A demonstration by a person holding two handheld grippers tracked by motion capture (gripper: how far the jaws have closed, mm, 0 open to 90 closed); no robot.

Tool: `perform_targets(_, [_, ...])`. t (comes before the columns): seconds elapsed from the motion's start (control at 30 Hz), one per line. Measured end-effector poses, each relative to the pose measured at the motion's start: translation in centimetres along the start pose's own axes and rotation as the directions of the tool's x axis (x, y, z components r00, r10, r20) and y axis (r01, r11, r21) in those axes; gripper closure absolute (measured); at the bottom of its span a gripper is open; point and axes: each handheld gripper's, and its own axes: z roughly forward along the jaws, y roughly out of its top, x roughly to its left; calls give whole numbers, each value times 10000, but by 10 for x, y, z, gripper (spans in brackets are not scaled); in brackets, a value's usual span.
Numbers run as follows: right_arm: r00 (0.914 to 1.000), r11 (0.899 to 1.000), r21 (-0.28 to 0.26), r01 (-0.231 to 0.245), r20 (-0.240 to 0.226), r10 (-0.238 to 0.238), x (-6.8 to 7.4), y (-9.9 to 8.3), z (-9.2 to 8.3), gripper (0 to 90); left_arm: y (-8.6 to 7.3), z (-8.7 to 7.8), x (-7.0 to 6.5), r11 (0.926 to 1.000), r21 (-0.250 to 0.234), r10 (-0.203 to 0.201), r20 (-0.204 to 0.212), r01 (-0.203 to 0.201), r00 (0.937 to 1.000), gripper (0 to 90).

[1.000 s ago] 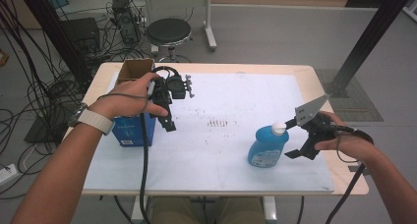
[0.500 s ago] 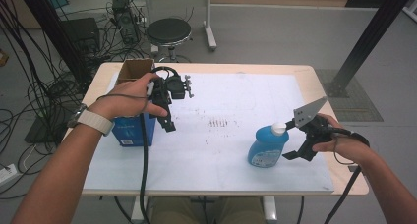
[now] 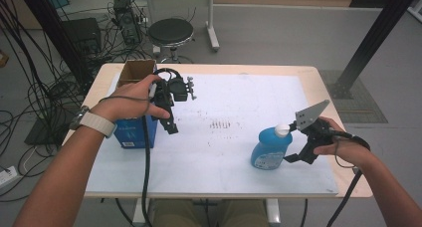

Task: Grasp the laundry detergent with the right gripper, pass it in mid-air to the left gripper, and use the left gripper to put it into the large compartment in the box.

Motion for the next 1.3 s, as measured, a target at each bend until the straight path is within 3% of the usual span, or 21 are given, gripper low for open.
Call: perform_targets(1.3, [9999, 9975, -702, -98, 61, 103, 1, -15, 13, 46, 0, 1, -2, 10000, 22, -57, -4, 57, 10000, 91])
